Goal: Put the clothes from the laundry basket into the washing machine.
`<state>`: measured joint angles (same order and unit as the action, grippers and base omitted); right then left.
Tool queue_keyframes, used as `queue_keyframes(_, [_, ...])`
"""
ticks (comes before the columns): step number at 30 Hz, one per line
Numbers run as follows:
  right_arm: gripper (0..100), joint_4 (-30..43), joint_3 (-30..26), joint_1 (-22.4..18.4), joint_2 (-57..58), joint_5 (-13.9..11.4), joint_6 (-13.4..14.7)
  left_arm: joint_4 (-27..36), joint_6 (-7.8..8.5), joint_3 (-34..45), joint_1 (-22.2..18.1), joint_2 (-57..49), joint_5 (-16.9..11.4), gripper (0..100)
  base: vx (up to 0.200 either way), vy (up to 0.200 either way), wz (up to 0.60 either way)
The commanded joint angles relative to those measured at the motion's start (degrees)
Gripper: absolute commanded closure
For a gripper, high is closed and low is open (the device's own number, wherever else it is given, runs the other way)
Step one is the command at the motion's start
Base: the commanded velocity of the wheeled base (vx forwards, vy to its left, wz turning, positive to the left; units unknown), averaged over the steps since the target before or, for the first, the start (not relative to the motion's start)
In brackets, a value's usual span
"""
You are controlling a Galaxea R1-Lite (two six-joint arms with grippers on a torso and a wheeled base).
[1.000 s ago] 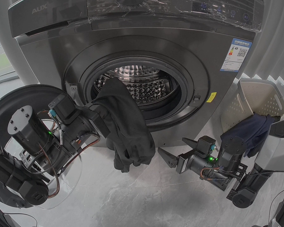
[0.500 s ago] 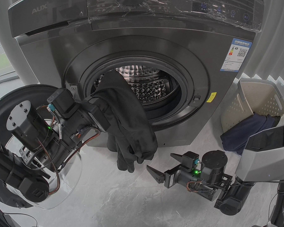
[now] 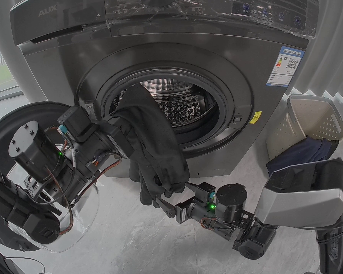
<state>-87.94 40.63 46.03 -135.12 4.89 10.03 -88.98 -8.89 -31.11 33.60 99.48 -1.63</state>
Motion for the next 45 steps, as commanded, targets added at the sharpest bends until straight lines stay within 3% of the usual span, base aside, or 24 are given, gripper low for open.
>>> queue_keyframes(1, [0, 0.1, 4.0, -0.9, -3.3, -0.1, -0.3, -0.1, 0.01, 0.0, 0.1, 0.0, 0.0, 100, 0.0, 0.0, 0.0])
queue_keyframes(10, [0, 0.4, 9.6, -2.4, -6.0, 0.0, -0.6, -0.1, 0.01, 0.2, 0.1, -0.2, -0.2, 100, 0.0, 0.0, 0.0])
queue_keyframes(11, [100, 0.3, 9.9, -2.6, -6.0, 0.0, -0.6, 0.0, 0.01, 0.2, 0.1, -0.2, -0.2, 100, 0.0, 0.0, 0.0])
queue_keyframes(25, [100, 0.0, 8.9, -3.2, -2.8, 0.3, -0.5, -0.1, -0.08, 0.3, 0.0, 0.0, -0.2, 100, 0.0, 0.0, 0.0])
queue_keyframes(36, [100, -0.2, -11.0, -6.6, 16.6, 0.6, 0.8, 0.0, -0.17, 1.0, -1.5, 0.7, -0.1, 100, 0.0, 0.0, 0.0])
queue_keyframes(45, [100, -0.1, -14.7, -11.8, 27.5, 1.1, 2.1, -0.1, 0.01, 3.8, -3.2, 2.7, 0.1, 100, 0.0, 0.0, 0.0])
